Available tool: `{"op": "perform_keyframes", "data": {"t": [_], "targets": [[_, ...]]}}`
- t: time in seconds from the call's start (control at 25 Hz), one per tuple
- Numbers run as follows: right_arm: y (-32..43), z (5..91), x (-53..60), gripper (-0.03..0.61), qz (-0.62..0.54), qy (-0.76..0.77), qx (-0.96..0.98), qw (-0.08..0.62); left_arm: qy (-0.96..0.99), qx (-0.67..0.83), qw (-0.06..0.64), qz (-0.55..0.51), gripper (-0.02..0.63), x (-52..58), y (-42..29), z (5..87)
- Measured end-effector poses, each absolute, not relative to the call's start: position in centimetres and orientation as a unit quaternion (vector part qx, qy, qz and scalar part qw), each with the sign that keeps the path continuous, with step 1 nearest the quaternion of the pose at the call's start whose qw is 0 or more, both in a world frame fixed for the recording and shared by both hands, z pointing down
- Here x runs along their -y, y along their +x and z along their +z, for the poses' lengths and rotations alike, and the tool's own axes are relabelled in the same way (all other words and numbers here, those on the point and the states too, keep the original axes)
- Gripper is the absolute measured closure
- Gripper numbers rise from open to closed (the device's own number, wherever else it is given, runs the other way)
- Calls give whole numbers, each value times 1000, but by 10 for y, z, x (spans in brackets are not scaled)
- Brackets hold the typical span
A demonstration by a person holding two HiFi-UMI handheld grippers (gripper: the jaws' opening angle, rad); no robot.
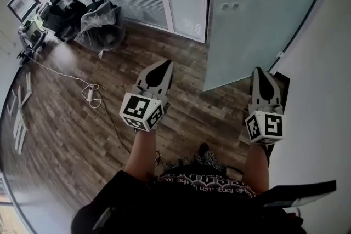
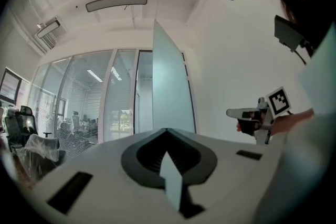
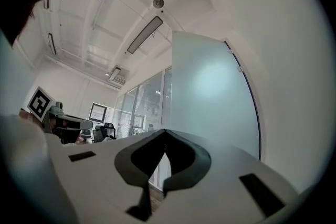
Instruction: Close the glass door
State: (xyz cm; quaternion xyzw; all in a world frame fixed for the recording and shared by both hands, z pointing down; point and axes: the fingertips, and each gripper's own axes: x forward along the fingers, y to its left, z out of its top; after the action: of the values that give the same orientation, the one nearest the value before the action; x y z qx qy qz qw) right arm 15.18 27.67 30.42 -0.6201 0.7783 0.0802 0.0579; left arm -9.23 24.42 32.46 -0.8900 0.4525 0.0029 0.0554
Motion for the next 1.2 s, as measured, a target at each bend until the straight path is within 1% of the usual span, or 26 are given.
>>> {"op": "perform_keyframes", "data": {"t": [0.32, 0.64, 1.2], "targets": [[171, 313, -200, 575, 74, -596, -797, 62, -875, -481, 64, 1, 612, -184, -77, 322], [174, 320, -141, 575, 59, -589, -804, 58, -865, -499, 58, -4, 612, -134, -82, 327], [169, 329, 0, 575, 51, -616, -785, 41, -884, -463, 69, 8, 612, 26, -77, 313]]}}
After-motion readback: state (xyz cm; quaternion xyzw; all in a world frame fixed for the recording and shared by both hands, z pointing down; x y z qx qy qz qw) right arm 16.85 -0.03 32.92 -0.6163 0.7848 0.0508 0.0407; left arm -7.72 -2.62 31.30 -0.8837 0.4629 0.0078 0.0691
